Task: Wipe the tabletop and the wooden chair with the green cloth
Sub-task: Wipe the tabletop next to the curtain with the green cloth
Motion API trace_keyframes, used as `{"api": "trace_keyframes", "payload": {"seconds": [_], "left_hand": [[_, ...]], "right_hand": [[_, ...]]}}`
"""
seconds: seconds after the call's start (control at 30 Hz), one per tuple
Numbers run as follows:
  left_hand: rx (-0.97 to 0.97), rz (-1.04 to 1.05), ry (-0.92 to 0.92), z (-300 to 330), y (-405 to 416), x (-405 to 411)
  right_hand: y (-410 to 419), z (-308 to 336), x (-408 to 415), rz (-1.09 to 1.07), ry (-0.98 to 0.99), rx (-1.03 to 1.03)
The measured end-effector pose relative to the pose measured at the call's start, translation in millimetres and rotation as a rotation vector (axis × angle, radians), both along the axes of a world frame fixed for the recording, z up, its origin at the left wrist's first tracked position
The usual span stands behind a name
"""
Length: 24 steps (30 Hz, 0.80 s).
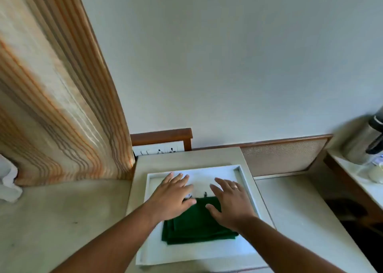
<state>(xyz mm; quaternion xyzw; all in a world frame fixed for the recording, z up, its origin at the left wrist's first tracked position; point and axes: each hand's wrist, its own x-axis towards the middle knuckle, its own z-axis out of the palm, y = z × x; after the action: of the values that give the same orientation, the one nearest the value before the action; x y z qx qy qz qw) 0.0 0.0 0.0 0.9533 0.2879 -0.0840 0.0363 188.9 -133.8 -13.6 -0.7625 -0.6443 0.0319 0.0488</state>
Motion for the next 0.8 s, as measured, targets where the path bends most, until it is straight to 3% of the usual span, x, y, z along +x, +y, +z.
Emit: {"api": "trace_keyframes", "payload": {"seconds": [0.07,0.23,0.33,0.57,0.7,0.8], "left_hand": [[0.004,-0.059,0.058,-10.5,-4.2,-8.7],[-0.114,0.081,0.035,-14.4,3.5,-19.4],[-0.275,0.120,-0.034,-3.1,12.8,-20.9],[-0.783,0.574,-0.764,19.2,7.4,-56.5],[-1.169,0.973,-1.350,19.8,0.1,-99.9],[-1.256,1.085,-1.512,20.4,4.6,-134.9]], "right_hand": [[-11.7,-10.7,5.6,-0.051,0.060,-0.075],[-6.4,-12.2,26.2,-0.044,0.106,-0.201],[6.7,-4.9,34.6,-0.121,0.426,-0.350],[31.3,16.3,42.3,-0.145,1.344,-0.339],[61.5,34.9,-12.7,-0.089,1.826,-0.234],[87.1,43.1,-66.7,-0.057,2.045,-0.236]]}}
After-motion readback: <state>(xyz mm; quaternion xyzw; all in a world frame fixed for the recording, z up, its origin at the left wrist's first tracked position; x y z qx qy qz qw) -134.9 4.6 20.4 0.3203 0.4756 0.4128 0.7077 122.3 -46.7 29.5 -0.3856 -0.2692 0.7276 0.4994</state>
